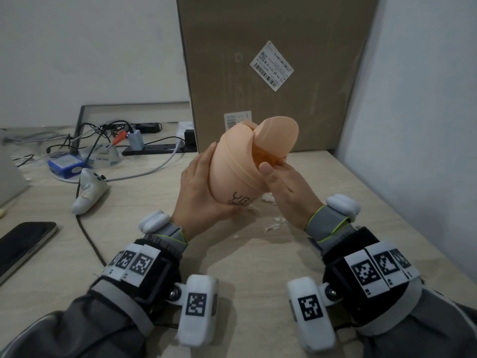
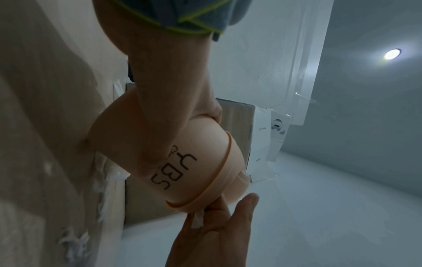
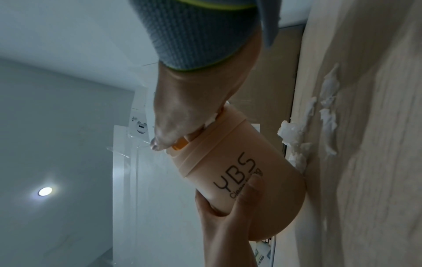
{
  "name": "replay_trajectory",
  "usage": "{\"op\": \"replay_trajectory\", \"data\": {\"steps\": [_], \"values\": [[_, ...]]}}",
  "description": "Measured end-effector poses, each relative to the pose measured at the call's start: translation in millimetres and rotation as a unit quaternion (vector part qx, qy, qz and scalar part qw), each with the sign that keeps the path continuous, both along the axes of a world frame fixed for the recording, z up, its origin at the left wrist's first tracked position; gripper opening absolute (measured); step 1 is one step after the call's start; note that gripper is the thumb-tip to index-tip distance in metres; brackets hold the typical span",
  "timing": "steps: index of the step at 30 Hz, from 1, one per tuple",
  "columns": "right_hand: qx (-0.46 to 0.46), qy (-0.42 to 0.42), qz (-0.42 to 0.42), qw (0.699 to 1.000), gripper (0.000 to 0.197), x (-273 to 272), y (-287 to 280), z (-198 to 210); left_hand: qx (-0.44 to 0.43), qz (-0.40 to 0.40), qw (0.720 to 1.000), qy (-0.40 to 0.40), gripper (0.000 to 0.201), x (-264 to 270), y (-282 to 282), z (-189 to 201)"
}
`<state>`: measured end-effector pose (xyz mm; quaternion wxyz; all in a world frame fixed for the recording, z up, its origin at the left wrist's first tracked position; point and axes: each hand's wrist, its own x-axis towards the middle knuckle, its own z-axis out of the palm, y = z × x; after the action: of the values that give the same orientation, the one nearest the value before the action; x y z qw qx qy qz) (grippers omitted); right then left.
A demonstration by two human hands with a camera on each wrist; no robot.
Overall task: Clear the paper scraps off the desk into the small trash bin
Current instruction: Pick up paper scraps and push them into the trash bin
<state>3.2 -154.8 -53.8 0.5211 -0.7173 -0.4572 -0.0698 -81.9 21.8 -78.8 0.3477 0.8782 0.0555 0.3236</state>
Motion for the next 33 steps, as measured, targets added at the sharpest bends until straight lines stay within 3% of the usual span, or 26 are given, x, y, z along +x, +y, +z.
{"op": "replay_trajectory", "data": {"steps": [3,6,10,17,24,29,33], "values": [[0.011,-0.066,-0.039,0.997,0.068,6,2,-3,-0.006,0.002,1.000,-0.004,0.133,-1,0,1],[0.058,-0.120,-0.108,0.985,0.055,8,-3,2,-0.024,0.013,0.999,-0.017,0.136,1,2,0],[0.112,-0.124,-0.165,0.972,0.039,8,-5,5,-0.034,0.035,0.998,-0.037,0.138,5,6,-3],[0.050,-0.056,-0.135,0.988,0.028,10,-2,0,-0.045,0.043,0.997,-0.037,0.137,7,8,-4],[0.104,-0.134,-0.124,0.978,0.004,5,-2,2,-0.028,0.039,0.998,-0.043,0.136,9,11,-8],[0.072,-0.182,-0.117,0.974,0.021,5,-1,2,-0.026,0.029,0.999,-0.034,0.137,6,8,-6],[-0.013,-0.100,-0.073,0.992,0.039,-5,1,4,0.004,0.001,1.000,-0.024,0.133,2,1,-1]]}}
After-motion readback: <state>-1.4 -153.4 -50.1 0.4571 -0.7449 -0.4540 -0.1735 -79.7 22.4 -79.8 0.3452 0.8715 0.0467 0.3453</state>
